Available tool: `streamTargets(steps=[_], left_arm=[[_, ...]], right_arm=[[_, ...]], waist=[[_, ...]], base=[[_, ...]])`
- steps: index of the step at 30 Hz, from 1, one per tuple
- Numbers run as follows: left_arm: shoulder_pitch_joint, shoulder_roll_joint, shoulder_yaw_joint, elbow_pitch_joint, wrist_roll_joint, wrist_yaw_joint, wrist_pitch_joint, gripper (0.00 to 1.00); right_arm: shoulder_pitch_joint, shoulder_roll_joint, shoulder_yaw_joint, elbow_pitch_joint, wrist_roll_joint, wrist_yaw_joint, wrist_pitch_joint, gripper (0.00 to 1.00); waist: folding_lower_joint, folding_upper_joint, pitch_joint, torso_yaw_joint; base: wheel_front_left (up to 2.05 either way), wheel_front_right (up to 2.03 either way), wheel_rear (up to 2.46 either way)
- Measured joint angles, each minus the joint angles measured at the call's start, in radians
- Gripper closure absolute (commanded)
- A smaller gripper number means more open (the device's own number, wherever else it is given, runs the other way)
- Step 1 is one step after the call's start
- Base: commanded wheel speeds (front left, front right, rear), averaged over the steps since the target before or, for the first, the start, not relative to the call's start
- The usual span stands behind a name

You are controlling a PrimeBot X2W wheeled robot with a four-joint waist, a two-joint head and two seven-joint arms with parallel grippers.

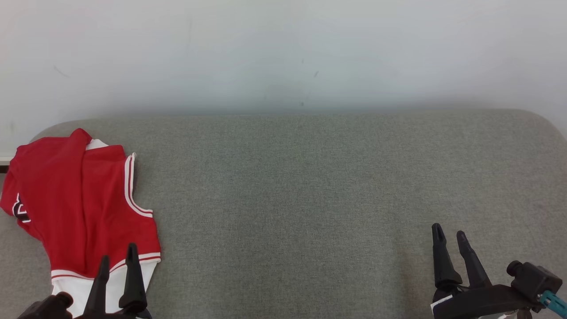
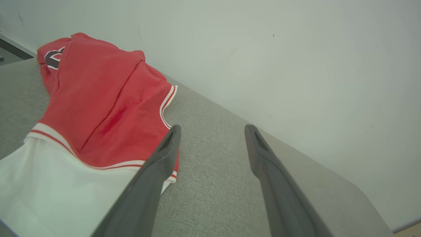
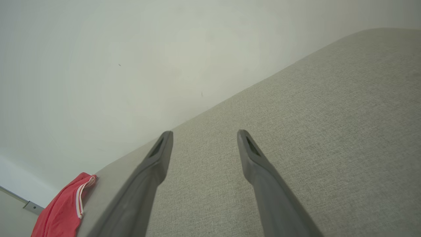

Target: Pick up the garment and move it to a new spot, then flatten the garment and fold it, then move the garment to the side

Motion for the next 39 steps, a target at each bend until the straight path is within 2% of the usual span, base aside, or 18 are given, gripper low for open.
streamTargets(steps=[13,26,39], left_arm=[[0.018,0.019,-0.012,-0.028,0.141,0.019,-0.037,0.00],[0.036,0.027,-0.012,-0.046,0.258,0.024,-0.069,0.00],[0.045,0.021,0.011,-0.045,0.331,-0.009,-0.099,0.00]], right_arm=[[0.000,0.000,0.000,0.002,-0.170,0.000,-0.036,0.00],[0.001,-0.001,0.001,0.012,-0.273,0.000,-0.069,0.00],[0.003,-0.001,0.007,0.022,-0.351,0.000,-0.095,0.00]], waist=[[0.0000,0.0000,-0.001,0.001],[0.0000,0.0000,-0.004,0.008],[0.0000,0.0000,-0.007,0.012]], base=[[0.00,0.00,0.00],[0.00,0.00,0.00],[0.00,0.00,0.00]])
